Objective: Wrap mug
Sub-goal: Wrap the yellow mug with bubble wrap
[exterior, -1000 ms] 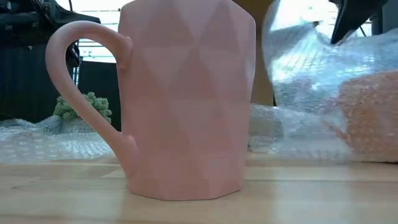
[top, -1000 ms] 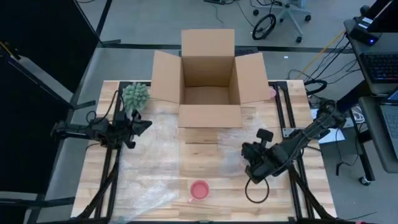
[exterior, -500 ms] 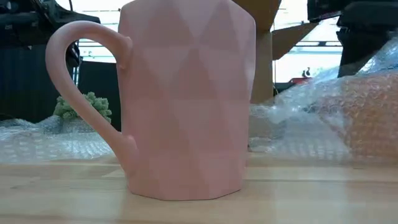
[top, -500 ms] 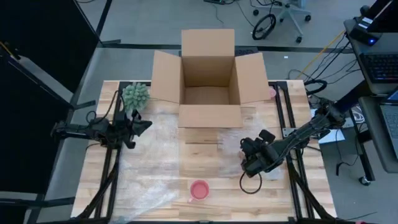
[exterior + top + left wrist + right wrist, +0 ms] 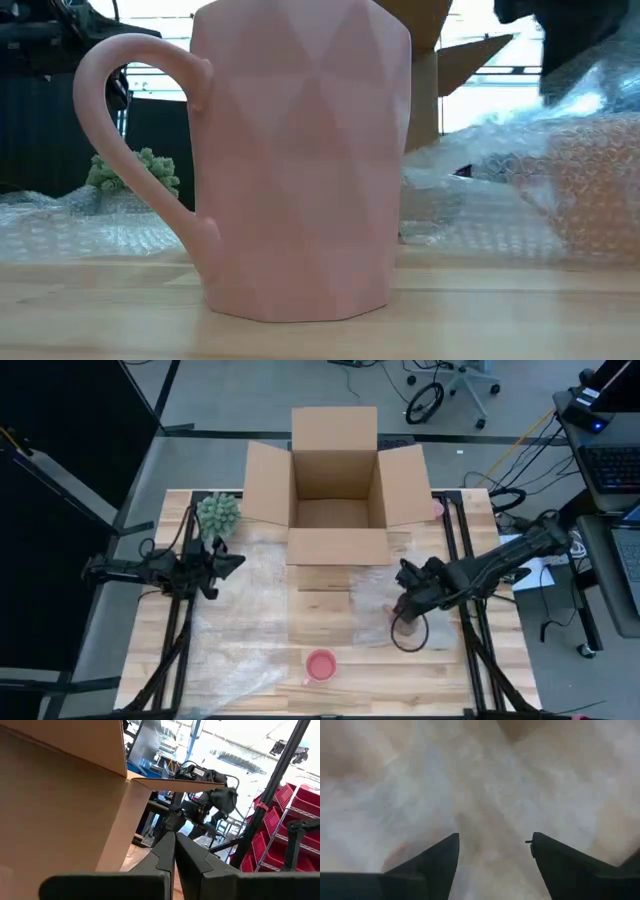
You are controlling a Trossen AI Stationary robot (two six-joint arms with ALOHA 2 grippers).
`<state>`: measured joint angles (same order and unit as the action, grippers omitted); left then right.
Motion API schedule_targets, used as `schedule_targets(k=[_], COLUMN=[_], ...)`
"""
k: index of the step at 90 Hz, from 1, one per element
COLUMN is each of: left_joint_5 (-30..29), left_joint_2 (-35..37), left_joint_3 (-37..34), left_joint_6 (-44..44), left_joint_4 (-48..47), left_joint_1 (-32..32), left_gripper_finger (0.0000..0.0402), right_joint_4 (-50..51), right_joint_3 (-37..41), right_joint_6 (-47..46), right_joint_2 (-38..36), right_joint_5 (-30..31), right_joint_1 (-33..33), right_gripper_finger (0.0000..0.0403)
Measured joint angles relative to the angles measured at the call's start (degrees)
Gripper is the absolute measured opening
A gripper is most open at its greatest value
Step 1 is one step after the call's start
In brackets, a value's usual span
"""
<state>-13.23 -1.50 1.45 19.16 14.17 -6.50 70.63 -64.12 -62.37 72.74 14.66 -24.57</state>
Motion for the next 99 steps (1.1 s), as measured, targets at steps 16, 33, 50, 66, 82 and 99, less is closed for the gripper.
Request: schedule_targets(k=[16, 33, 50, 66, 82, 99], left_joint_5=[0.0, -0.5, -0.6, -0.9, -0.9, -2.1], left_joint_2=[0.0, 0.0, 0.0, 0.0, 0.0, 0.0], left_joint_3=[0.0, 0.0, 0.0, 0.0, 0.0, 0.0], left_joint_6=[-0.1, -0.6, -0.5, -0.5, -0.5, -0.5], left_joint_4=[-0.6, -1.1, -1.3, -1.6, -2.5, -2.9], left_joint_1=[0.0, 0.0, 0.0, 0.0, 0.0, 0.0], left_gripper_finger=[0.0000, 0.0000, 0.0000, 0.0000, 0.0000, 0.0000], right_joint_4=[0.2, 2.8, 0.9, -10.6, -13.8, -8.7], right_joint_3=[0.0, -2.7, -9.8, -10.4, -8.1, -6.4], right_joint_6=[0.0, 3.6, 7.5, 8.2, 7.8, 6.8], right_joint_2=[-1.7, -4.2, -6.1, -5.0, 0.5, 7.4], right_joint_5=[-2.8, 1.0, 1.8, 0.6, -1.5, -1.2], right_joint_1=[-0.7, 1.0, 1.9, -3.9, -11.4, -13.3], right_gripper_finger=[0.0227, 0.0226, 0.0226, 0.0226, 0.0226, 0.0226])
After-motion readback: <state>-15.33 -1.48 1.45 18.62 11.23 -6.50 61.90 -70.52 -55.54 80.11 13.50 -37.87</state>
